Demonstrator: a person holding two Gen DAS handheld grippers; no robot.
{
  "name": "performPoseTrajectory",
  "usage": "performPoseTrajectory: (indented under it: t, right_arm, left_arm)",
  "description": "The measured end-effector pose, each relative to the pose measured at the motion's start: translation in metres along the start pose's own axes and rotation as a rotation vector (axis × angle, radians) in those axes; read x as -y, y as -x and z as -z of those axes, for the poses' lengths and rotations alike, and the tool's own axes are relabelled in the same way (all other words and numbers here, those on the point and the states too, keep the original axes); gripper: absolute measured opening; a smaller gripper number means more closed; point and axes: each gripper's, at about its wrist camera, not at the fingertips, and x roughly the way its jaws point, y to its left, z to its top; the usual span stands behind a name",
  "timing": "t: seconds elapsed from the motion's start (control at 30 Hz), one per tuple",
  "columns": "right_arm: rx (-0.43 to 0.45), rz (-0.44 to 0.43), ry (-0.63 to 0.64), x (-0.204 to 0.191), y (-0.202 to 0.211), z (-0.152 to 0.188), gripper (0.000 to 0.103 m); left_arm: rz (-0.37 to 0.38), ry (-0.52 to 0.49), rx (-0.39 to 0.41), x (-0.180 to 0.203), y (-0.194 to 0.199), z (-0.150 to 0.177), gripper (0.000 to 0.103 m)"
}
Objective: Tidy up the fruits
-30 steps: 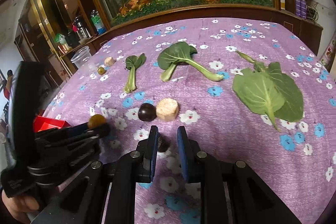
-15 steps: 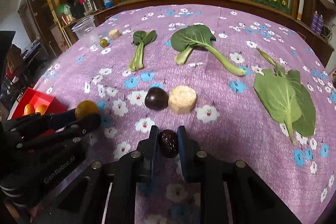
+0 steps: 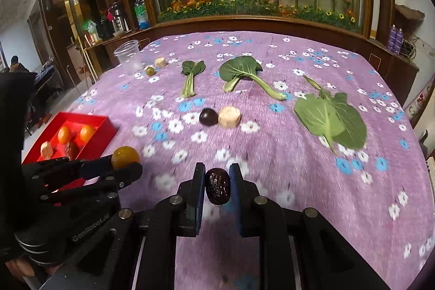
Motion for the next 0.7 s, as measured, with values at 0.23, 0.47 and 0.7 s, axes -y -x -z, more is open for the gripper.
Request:
performPoseTrajectory:
  t: [0.23,0.47,0.7]
  right_arm:
    - [0.006,-0.005,0.001,-0.010,0.021,0.023,0.019]
    - [0.018,-0.025,0.011,-0.025,0.031,0.026,0.019]
    - [0.026,-0.058,0.041,-0.048,0.036,0.024,0.019]
  left_arm:
    - [0.015,-0.003,0.024,-0.002,0.028,0.023,0.028]
    - [0.006,0.009,0.057,-0.009,0.051,0.029,0.028]
    - [-0.022,0.046,0.080,-0.024,0.068,0.034,0.029]
